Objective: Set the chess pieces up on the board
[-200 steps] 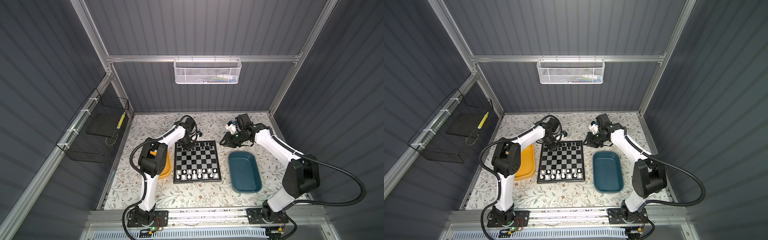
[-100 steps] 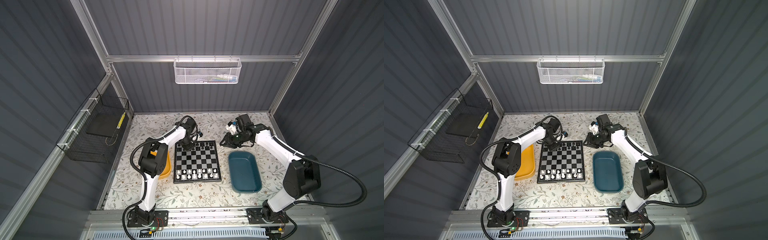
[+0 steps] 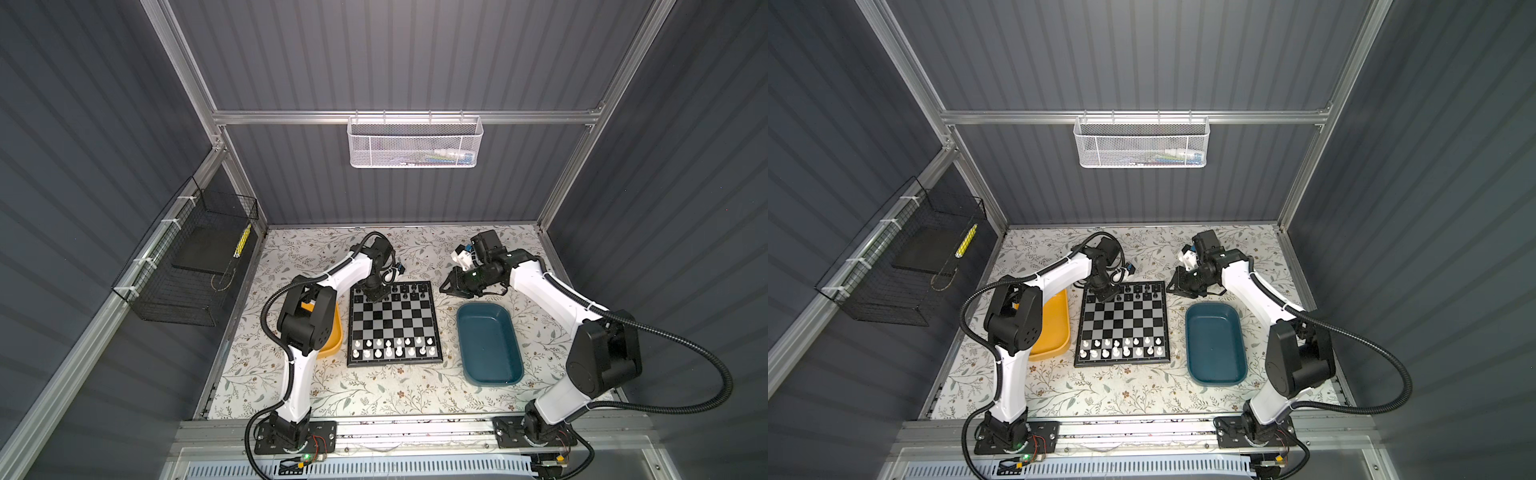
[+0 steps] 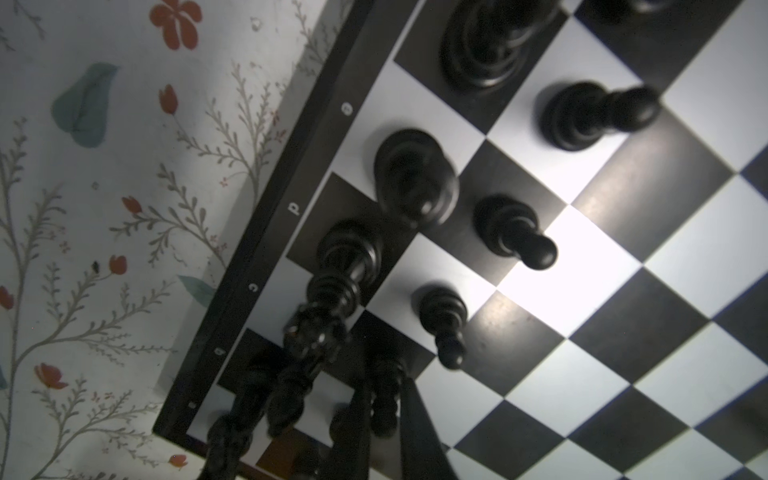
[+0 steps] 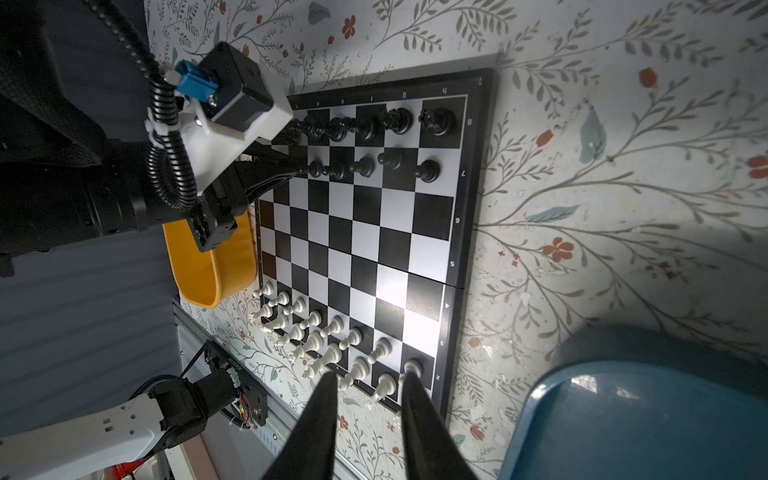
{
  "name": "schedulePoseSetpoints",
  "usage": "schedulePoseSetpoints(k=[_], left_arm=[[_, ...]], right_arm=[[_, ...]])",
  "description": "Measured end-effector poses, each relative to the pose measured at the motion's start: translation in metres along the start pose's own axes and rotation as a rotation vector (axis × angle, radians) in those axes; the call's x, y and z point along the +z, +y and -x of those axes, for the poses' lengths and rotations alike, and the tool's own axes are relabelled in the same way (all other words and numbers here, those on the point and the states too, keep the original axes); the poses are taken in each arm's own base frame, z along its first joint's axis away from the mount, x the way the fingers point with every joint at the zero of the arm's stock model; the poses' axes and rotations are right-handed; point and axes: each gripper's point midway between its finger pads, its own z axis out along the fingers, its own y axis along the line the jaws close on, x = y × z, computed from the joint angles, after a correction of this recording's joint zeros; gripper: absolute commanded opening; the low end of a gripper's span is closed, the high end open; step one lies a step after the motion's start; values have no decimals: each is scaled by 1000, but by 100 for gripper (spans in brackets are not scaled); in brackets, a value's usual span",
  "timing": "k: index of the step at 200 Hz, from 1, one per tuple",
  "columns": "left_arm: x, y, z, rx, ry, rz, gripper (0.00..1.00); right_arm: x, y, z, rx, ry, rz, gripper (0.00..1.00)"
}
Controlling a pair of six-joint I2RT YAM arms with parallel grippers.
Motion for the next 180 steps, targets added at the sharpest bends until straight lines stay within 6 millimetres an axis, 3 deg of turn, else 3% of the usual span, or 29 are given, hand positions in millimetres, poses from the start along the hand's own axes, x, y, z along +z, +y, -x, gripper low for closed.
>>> schedulePoseSetpoints(k=[53, 180], left_arm=[[3, -2, -5, -7, 14, -7, 27], [5, -2, -7, -6, 23, -3, 30]], right_arm=[[0, 0, -1, 0, -2, 1, 30], [-7, 3, -4, -11, -26, 12, 30]])
